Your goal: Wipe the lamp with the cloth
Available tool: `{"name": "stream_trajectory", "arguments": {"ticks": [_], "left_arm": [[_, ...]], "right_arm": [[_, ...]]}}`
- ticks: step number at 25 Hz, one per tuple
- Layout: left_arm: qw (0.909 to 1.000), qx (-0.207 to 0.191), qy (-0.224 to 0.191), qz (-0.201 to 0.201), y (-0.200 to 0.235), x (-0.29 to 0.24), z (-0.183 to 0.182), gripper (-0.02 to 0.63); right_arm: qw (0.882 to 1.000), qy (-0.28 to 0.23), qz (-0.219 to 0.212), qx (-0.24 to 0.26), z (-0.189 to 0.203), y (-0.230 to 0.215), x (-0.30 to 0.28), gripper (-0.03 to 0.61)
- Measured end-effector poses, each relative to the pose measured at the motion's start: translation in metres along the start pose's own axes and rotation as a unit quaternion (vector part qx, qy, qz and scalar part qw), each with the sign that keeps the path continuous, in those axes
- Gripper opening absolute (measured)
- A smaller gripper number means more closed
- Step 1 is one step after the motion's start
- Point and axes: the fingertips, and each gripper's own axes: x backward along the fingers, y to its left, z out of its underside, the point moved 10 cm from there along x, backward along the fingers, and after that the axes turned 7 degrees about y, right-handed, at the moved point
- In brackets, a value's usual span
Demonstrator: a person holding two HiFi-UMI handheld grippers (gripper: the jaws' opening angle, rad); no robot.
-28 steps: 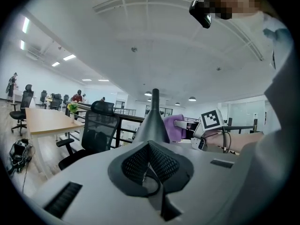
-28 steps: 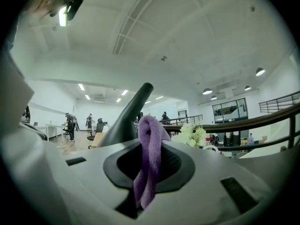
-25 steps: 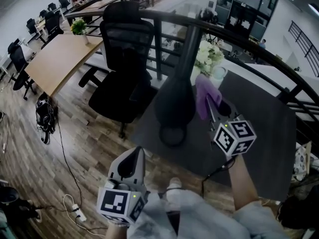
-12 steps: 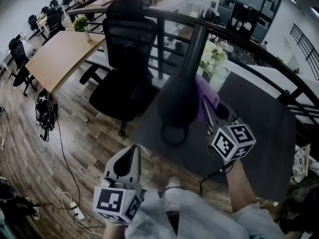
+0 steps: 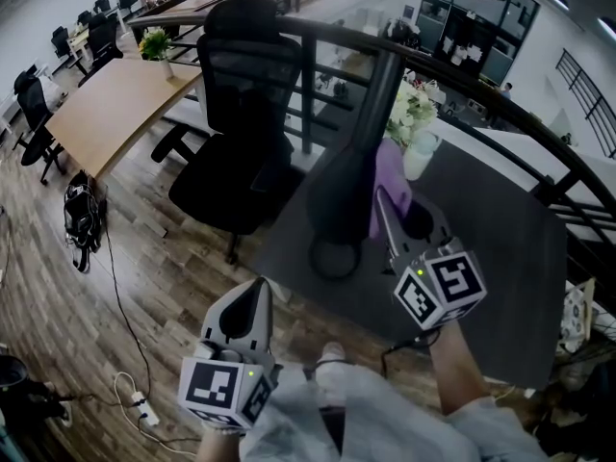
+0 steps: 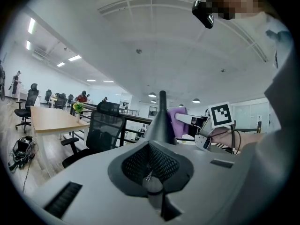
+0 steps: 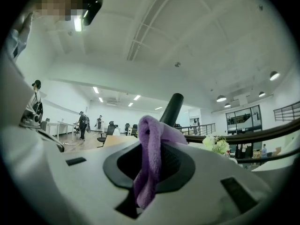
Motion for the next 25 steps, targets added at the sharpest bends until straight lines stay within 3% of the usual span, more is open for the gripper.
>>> {"name": "stream_trajectory", "arguments": {"ticks": [6, 13, 20, 25], "left_arm": [[1.0000, 0.002, -0.002, 0.003, 0.002, 0.004, 0.003, 0.000], [1.0000, 0.007, -0.005, 0.002, 0.008, 0.005, 0.005, 0.000], [0.9999, 0.014, -0.007, -0.003, 0.013, 0.006, 0.005, 0.000], [0.9998, 0.019, -0.005, -0.004, 0.013, 0.010, 0.009, 0.000]], "right_arm": [[0.998, 0.006, -0.020, 0.065, -0.005, 0.028, -0.006, 0.052], [0.985, 0.038, -0.082, 0.145, 0.002, 0.064, -0.022, 0.052], [0.969, 0.089, -0.151, 0.175, 0.018, 0.088, -0.032, 0.052], [0.962, 0.111, -0.185, 0.166, 0.021, 0.097, -0.020, 0.052]]}}
